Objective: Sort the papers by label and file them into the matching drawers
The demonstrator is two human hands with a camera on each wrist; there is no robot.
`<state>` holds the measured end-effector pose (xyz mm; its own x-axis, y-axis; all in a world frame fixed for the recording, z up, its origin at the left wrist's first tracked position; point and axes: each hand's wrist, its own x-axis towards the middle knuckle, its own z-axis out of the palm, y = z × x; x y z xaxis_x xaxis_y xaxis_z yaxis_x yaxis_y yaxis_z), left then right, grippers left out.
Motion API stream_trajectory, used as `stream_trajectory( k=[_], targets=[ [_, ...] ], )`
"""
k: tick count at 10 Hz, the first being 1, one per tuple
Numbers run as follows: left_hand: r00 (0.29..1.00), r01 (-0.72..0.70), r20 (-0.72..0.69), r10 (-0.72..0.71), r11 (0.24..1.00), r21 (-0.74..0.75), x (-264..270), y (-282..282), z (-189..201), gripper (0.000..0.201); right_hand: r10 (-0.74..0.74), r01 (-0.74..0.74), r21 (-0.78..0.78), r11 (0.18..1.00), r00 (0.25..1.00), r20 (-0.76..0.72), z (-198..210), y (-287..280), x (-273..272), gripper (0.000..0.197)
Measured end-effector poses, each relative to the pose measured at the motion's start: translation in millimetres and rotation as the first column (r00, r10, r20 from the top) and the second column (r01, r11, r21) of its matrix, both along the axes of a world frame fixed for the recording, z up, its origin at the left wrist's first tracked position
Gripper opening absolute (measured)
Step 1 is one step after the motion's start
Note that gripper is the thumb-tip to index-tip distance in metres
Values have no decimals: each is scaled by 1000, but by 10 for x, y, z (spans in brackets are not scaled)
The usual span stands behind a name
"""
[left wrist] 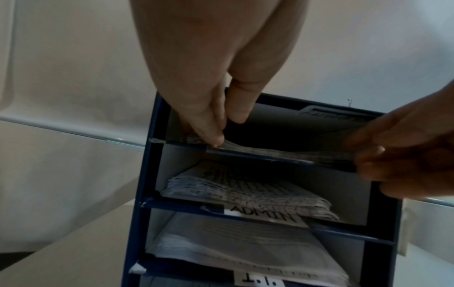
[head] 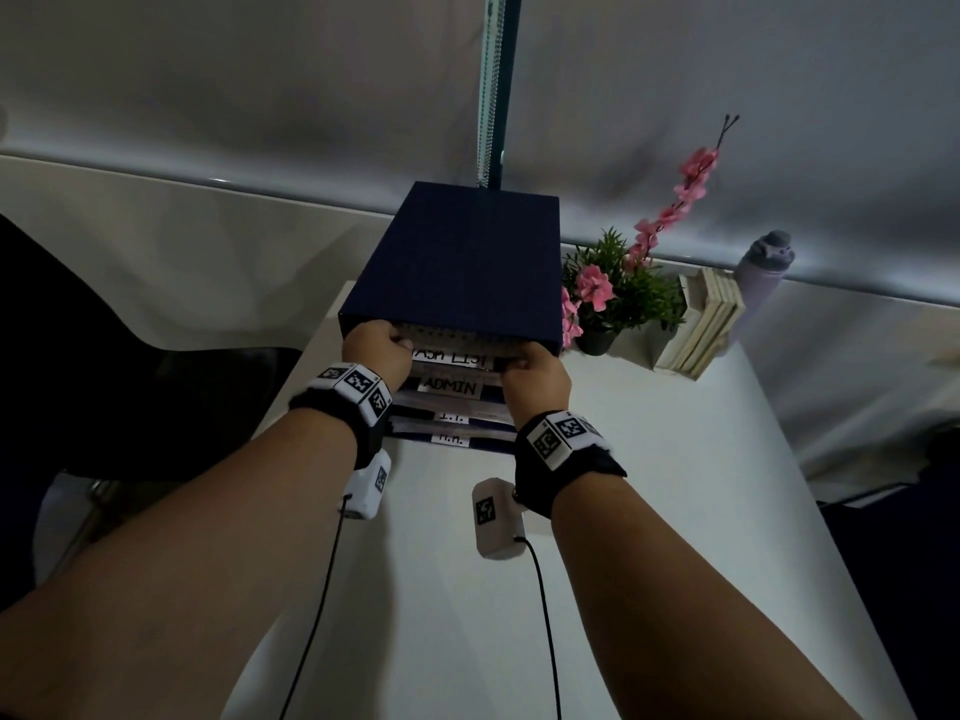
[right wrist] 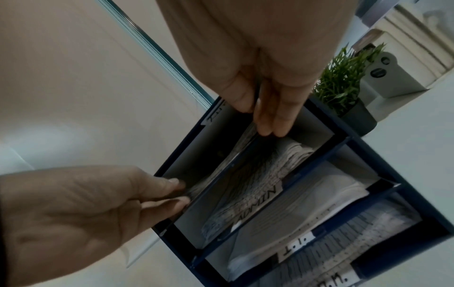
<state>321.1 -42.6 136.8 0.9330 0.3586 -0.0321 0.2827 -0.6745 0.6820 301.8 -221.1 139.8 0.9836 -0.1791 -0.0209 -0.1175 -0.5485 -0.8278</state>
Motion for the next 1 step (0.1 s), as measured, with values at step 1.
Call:
stream_trajectory(
  k=[1],
  targets=[
    [999, 51, 5, -51, 999, -16, -94, -22, 26, 29, -9, 9, -30, 1000, 1000, 5, 12, -100, -102, 38]
  ],
)
